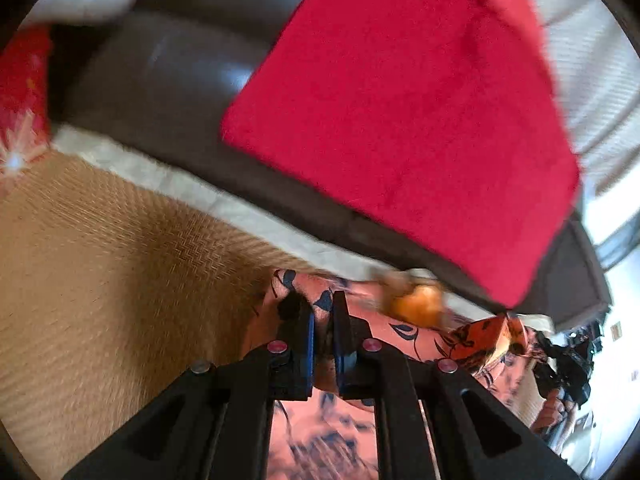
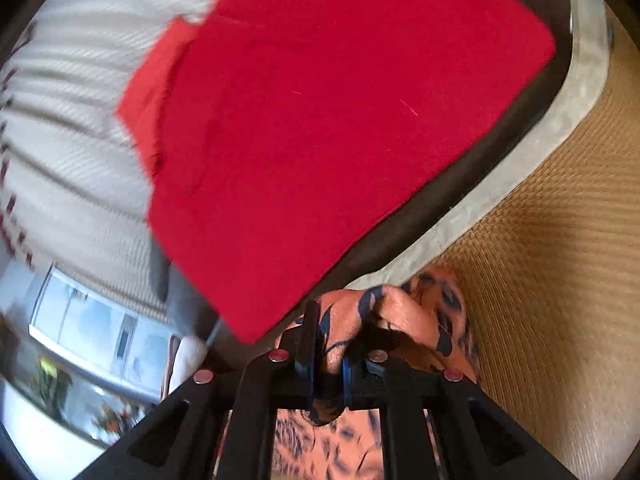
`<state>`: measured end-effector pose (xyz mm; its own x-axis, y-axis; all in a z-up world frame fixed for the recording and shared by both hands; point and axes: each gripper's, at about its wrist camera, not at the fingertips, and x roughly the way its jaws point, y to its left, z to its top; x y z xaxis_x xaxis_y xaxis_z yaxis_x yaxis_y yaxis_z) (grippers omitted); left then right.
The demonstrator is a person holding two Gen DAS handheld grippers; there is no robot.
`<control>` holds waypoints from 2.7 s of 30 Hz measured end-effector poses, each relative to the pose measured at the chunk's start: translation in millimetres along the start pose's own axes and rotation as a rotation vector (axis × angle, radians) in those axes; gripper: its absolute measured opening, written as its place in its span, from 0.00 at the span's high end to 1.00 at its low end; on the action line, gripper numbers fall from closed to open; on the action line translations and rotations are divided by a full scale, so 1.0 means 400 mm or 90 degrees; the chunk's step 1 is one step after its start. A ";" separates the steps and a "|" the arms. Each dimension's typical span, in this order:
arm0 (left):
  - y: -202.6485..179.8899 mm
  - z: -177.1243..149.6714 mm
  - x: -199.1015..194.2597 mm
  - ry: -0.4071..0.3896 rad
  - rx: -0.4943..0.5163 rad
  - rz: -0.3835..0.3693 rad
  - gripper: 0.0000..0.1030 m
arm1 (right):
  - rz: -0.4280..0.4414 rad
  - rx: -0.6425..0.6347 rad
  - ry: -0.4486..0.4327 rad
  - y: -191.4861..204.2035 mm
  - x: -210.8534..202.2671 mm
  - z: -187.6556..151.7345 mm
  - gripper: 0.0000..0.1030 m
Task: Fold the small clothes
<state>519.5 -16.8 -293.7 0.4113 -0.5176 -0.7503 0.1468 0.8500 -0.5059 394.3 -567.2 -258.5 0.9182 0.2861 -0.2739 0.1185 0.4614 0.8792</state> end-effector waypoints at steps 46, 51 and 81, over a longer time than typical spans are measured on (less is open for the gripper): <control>-0.075 -0.336 0.130 -0.004 0.248 0.315 0.43 | -0.458 -0.379 0.143 0.075 0.249 -0.411 0.28; -0.041 -0.396 0.075 0.025 0.260 0.305 0.43 | -0.456 -0.389 0.163 0.071 0.173 -0.519 0.28; -0.302 -0.212 0.164 -0.033 0.184 0.293 0.43 | -0.182 -0.129 -0.017 0.009 -0.288 -0.543 0.29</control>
<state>452.5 -161.8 -317.8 0.5343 -0.0869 -0.8408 0.1794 0.9837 0.0123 207.1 -416.0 -308.4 0.8683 0.1000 -0.4858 0.2982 0.6774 0.6724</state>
